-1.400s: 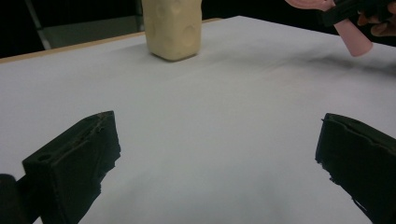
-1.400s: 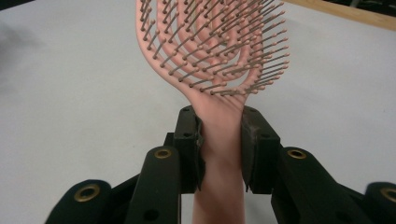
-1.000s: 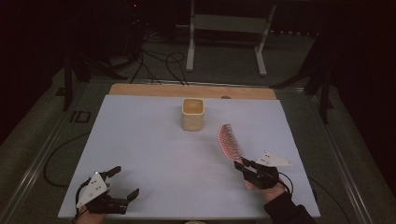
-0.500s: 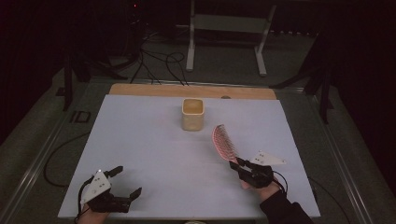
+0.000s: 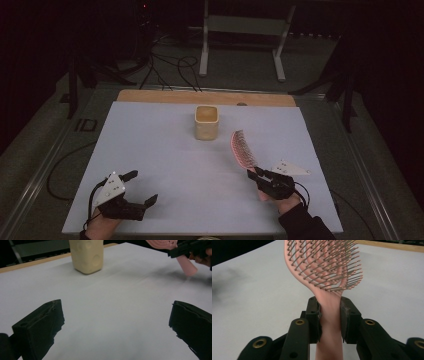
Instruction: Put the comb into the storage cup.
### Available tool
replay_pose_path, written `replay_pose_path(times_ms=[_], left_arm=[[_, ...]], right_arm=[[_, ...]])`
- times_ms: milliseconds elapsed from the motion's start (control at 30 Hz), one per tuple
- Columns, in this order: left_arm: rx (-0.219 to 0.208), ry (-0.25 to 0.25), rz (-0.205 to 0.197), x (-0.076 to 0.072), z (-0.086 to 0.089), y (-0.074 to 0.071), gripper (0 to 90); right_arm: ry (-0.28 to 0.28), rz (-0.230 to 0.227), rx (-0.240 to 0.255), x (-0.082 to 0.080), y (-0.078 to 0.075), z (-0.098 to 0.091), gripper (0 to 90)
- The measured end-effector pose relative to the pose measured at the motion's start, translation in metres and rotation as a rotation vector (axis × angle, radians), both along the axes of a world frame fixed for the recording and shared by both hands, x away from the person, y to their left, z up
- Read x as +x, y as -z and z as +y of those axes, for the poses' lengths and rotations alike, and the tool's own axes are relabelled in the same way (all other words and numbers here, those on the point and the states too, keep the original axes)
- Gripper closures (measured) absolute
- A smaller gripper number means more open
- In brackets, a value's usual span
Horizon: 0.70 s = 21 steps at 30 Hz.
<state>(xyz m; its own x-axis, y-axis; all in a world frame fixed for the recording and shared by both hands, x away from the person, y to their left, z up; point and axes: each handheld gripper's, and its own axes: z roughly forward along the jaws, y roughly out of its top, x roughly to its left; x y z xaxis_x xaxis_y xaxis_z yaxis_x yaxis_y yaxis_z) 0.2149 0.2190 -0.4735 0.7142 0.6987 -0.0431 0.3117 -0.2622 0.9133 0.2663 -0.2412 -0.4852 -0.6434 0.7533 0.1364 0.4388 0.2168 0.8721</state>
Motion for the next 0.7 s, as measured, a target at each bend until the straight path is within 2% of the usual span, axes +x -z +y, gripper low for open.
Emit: replay_pose_path(times_ms=[167,433,700], left_arm=[[0.004,0.013,0.000,0.007,-0.008,-0.015,0.4],[-0.014,0.017,0.008,0.021,-0.018,-0.036,0.4],[-0.002,0.023,0.023,0.037,-0.033,-0.054,0.4]], right_arm=[[0.001,0.000,0.012,-0.001,-0.001,0.000,72.2],[0.002,0.003,0.025,-0.001,-0.002,-0.001,72.2],[-0.001,0.000,0.024,-0.001,-0.003,0.000,72.3]])
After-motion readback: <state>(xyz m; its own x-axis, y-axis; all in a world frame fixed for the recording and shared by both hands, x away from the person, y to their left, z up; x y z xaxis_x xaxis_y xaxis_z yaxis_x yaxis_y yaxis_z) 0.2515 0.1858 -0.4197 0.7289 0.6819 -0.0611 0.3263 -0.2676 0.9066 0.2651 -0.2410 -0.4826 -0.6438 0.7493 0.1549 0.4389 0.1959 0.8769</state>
